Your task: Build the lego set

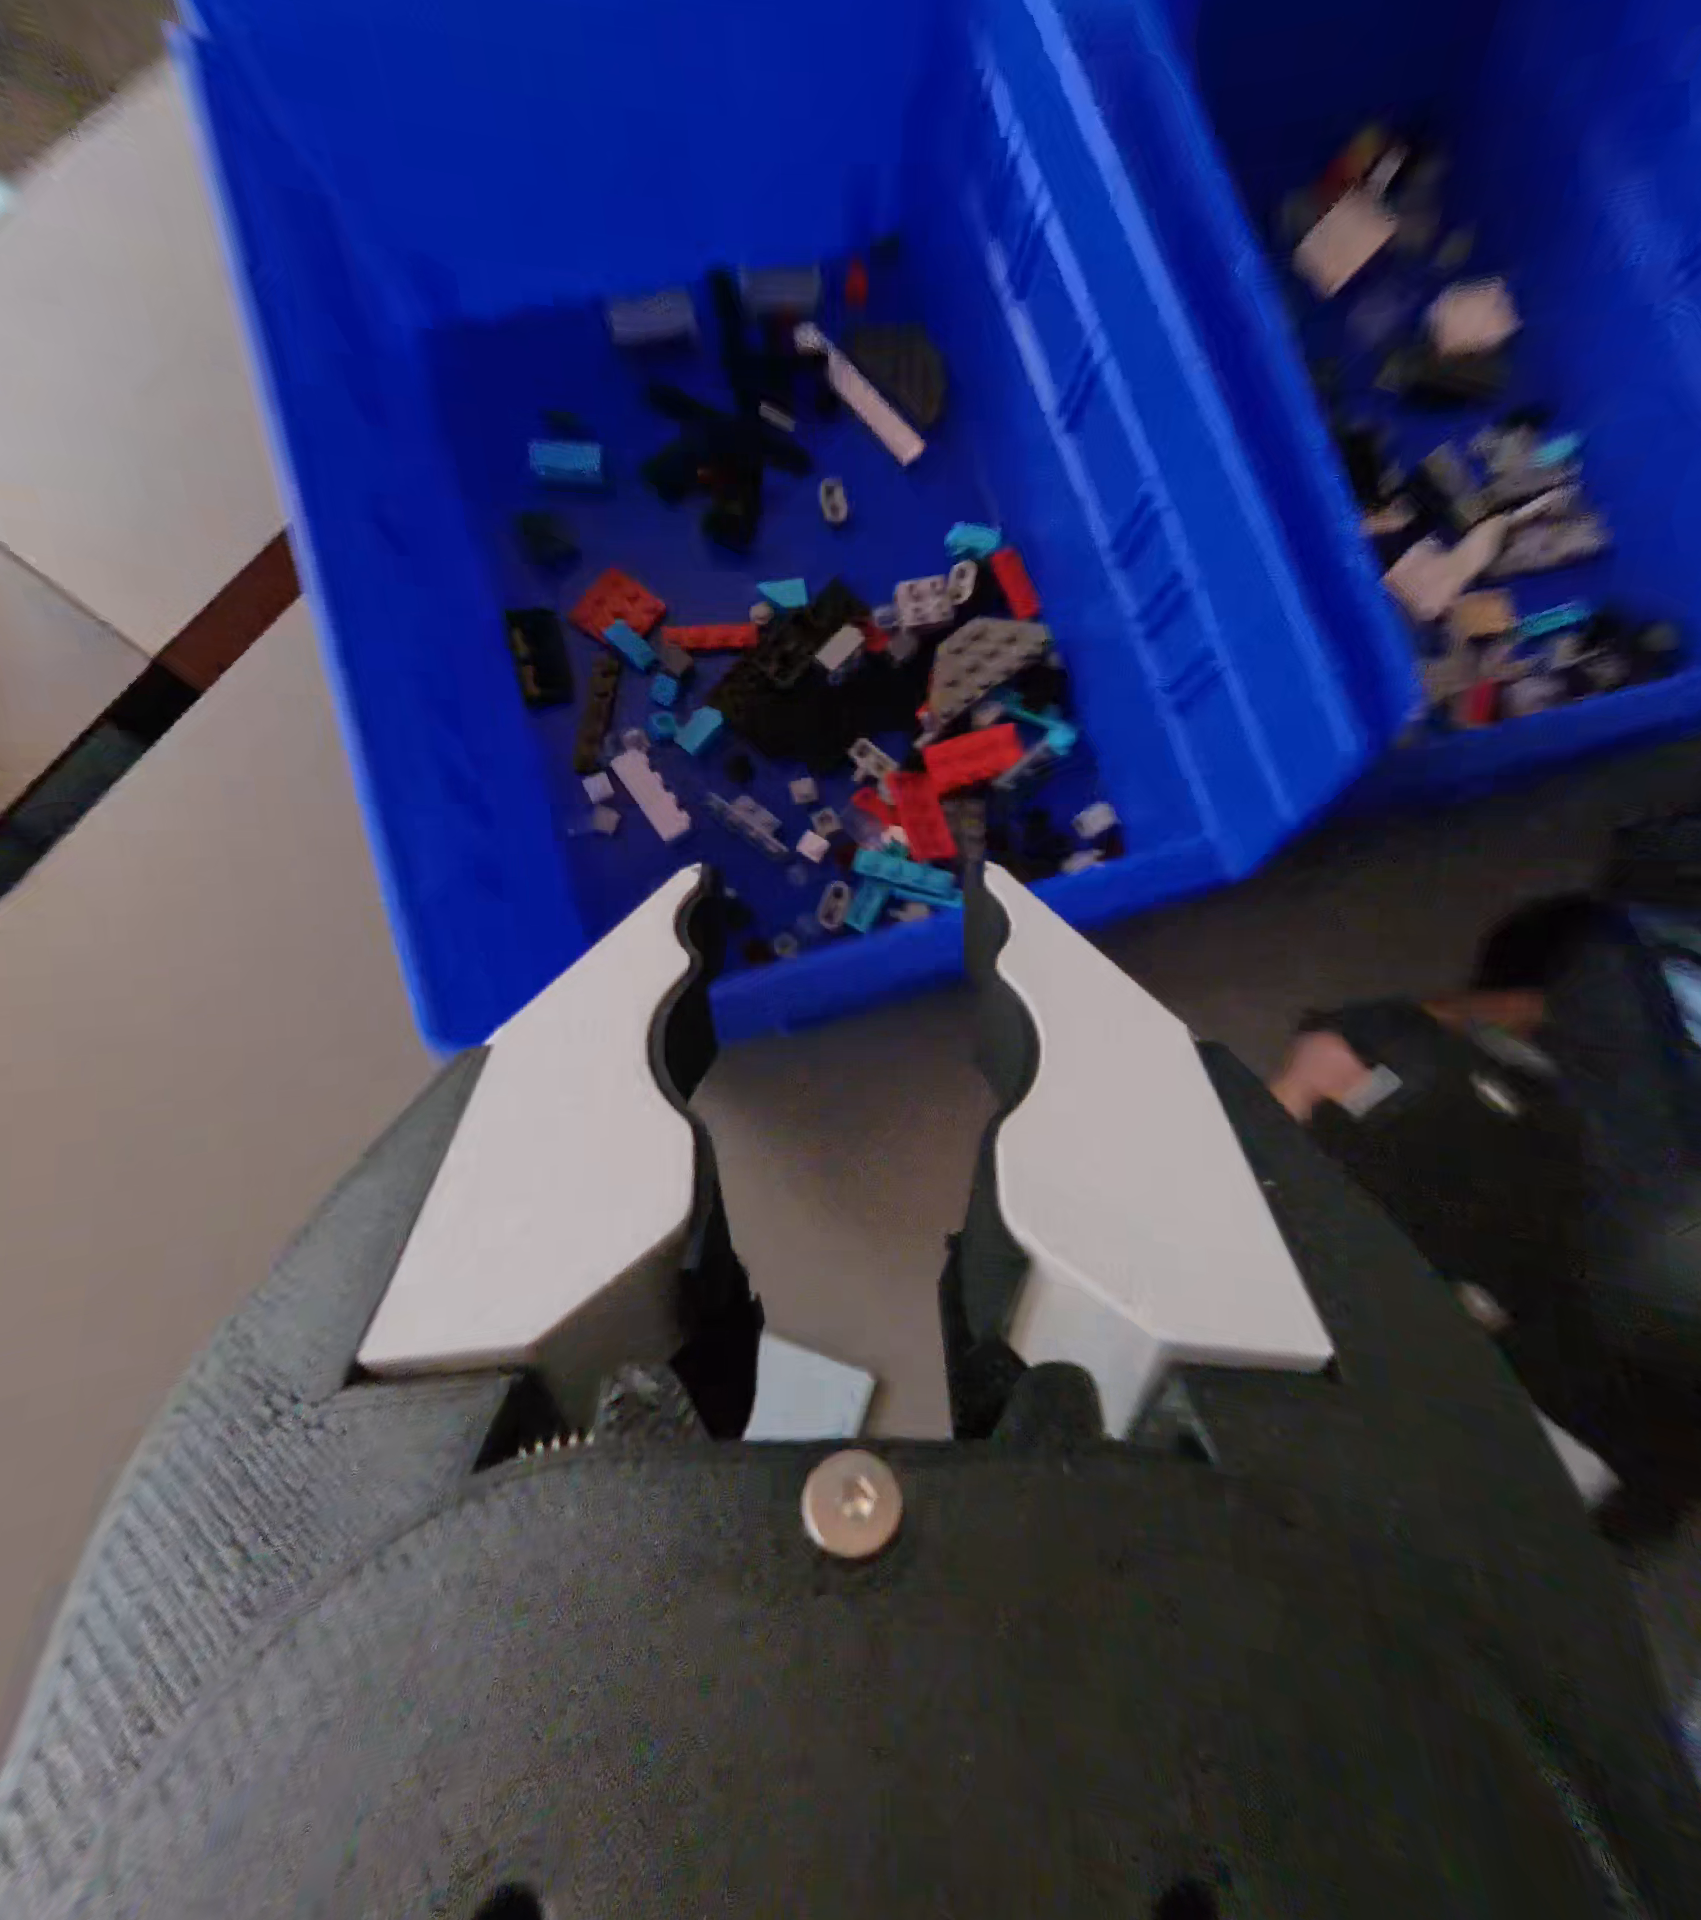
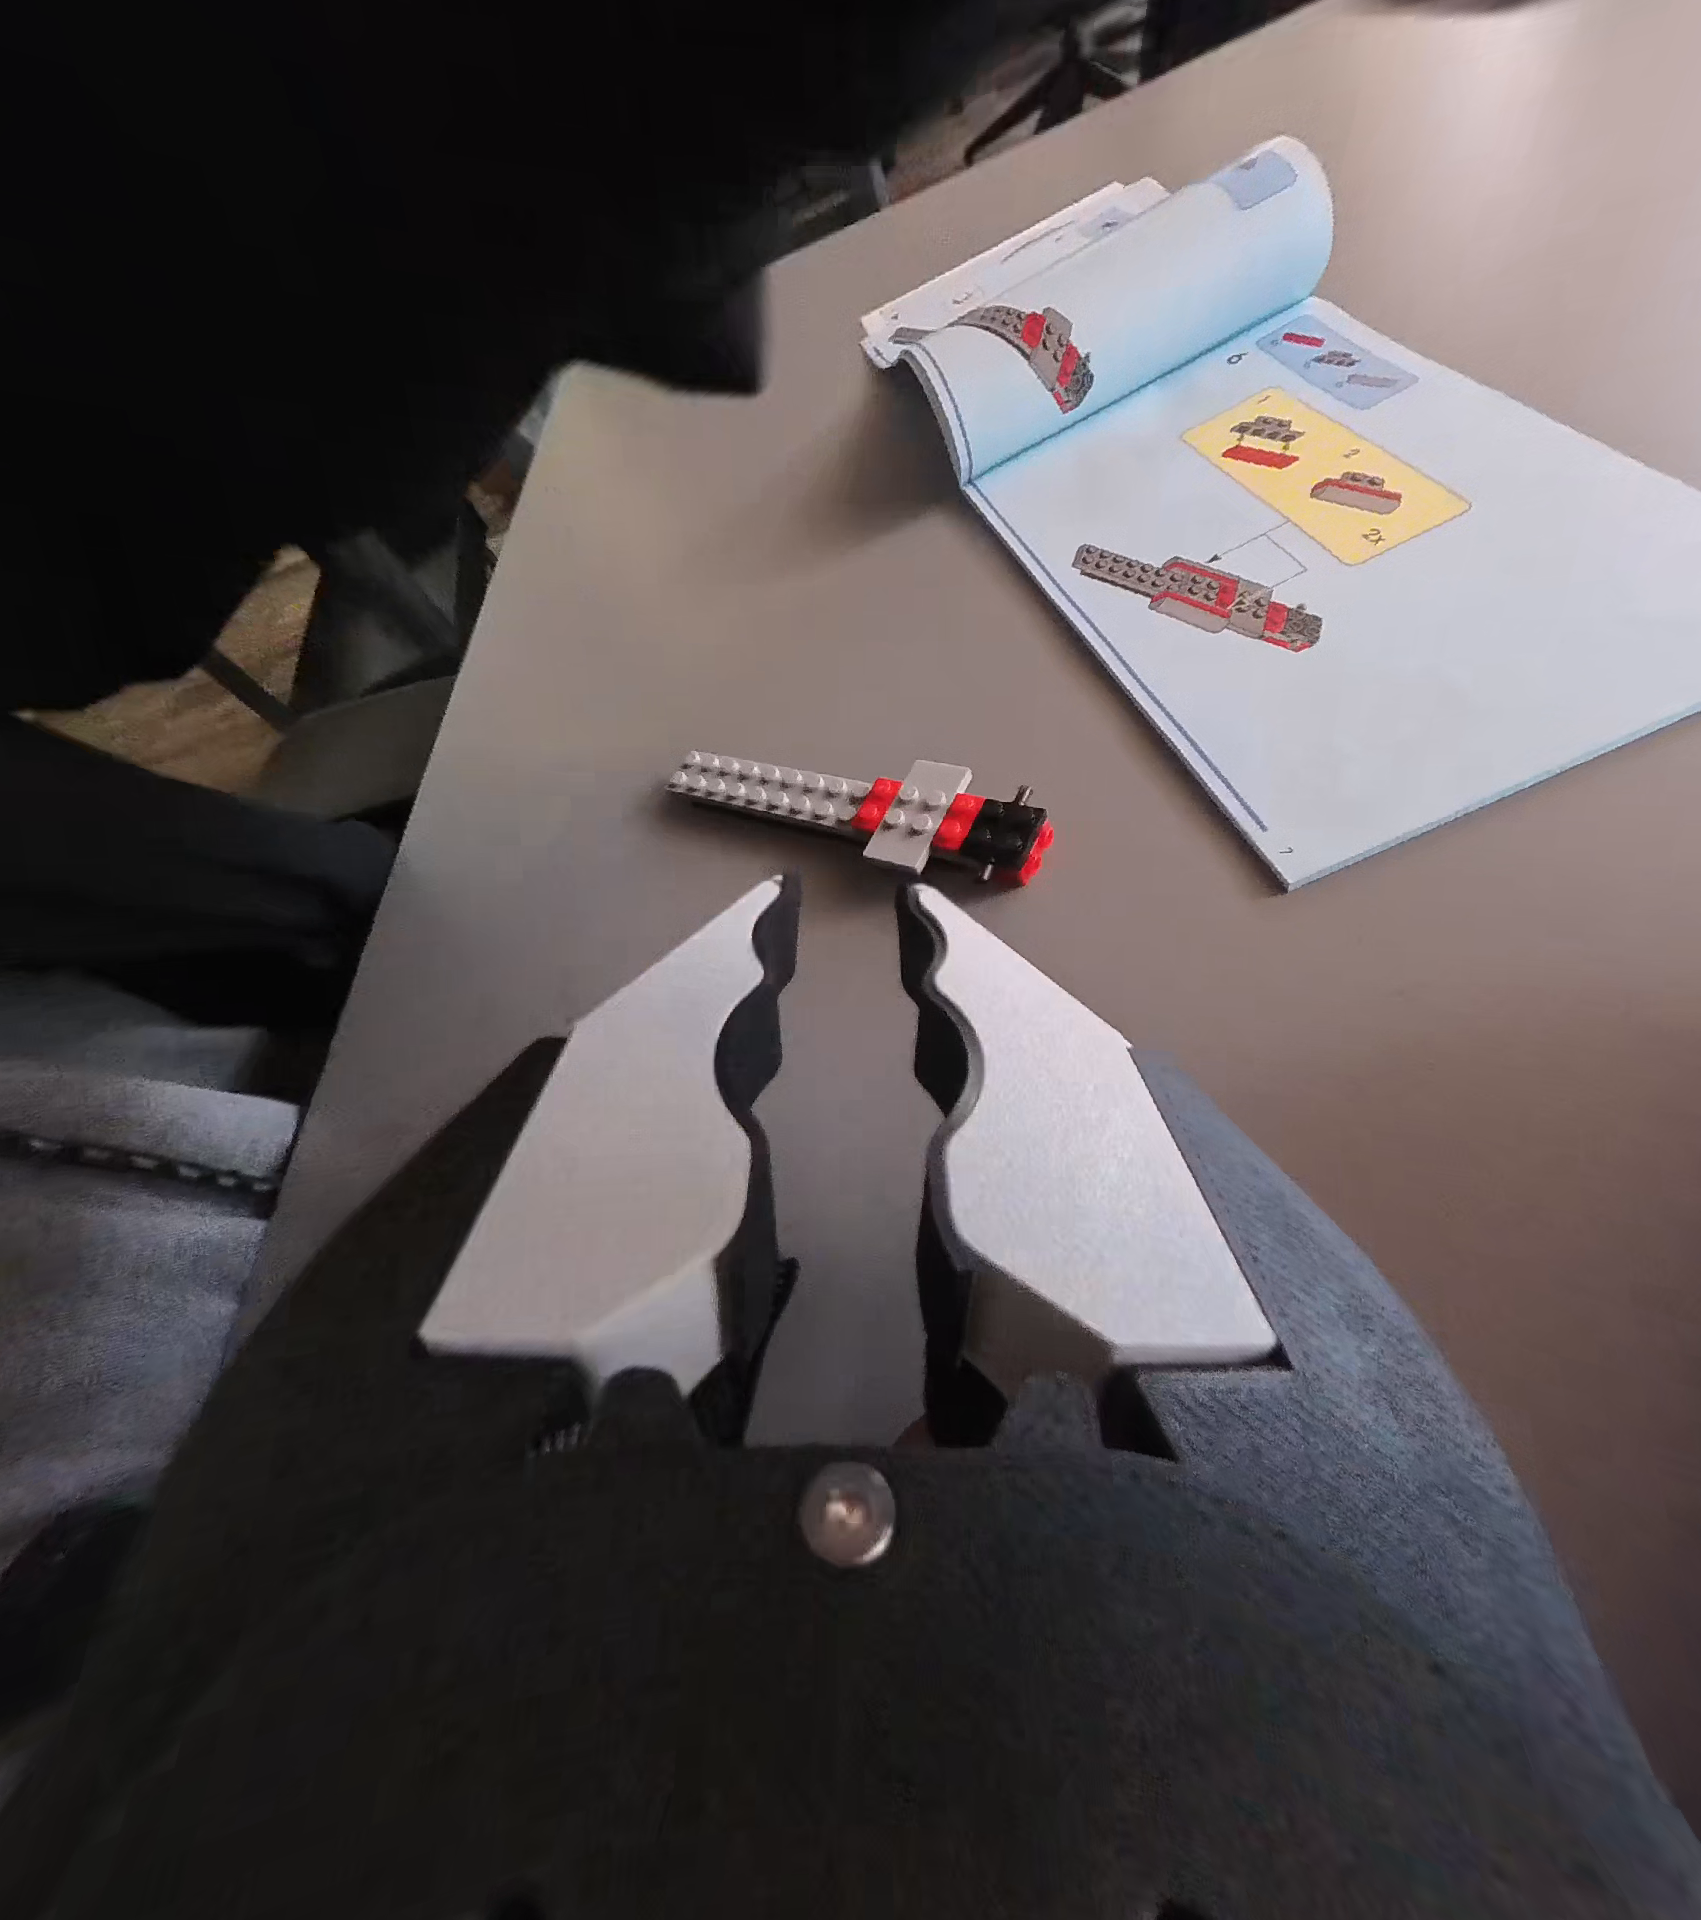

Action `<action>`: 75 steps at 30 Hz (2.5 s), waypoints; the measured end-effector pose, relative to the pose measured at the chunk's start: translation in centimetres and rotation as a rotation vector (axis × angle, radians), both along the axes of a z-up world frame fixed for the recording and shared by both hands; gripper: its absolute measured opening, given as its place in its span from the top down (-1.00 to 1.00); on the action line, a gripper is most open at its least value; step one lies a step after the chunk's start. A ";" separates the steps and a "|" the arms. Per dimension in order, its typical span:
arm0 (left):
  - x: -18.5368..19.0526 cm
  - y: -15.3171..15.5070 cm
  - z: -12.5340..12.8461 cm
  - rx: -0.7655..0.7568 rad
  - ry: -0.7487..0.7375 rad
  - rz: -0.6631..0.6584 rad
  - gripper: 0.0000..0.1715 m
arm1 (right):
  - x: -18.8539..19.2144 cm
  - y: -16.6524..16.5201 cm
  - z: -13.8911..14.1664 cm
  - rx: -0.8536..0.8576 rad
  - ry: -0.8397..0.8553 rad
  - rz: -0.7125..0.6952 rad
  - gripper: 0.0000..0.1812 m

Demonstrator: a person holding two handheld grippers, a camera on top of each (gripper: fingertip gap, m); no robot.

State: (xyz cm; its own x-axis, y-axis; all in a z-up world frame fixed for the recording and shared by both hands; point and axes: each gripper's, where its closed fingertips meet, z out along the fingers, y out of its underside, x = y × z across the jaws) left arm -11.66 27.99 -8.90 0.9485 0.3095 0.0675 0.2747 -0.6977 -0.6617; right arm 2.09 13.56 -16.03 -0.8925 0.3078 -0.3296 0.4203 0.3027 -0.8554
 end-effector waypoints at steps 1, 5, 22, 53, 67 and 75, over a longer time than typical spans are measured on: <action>-0.9 1.5 -1.3 -0.079 0.000 -0.015 0.48 | 0.1 0.0 0.0 0.002 0.007 0.000 0.77; -3.0 3.8 -7.6 -0.332 -0.096 -0.031 0.50 | 0.2 0.2 0.1 -0.005 0.004 0.001 0.78; -3.9 3.1 -11.2 -0.535 -0.157 -0.043 0.64 | -0.1 0.5 0.5 -0.050 -0.036 -0.008 0.78; 7.8 -6.1 -7.8 0.036 -0.436 -0.032 0.86 | 0.2 1.4 0.1 -0.061 -0.115 -0.108 0.79; 10.0 -6.1 -11.3 -0.100 -0.434 -0.043 0.86 | 0.9 1.4 0.2 -0.077 -0.123 -0.088 0.80; 10.1 -6.4 -11.3 -0.109 -0.427 -0.047 0.85 | 1.0 1.3 0.1 -0.068 -0.119 -0.080 0.80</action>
State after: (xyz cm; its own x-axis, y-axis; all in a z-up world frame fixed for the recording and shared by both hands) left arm -1.53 21.56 -20.21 0.8558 0.2938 0.4258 0.4739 -0.7753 -0.4176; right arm 3.11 14.87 -15.90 -0.8192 0.3498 -0.4545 0.5407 0.2072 -0.8153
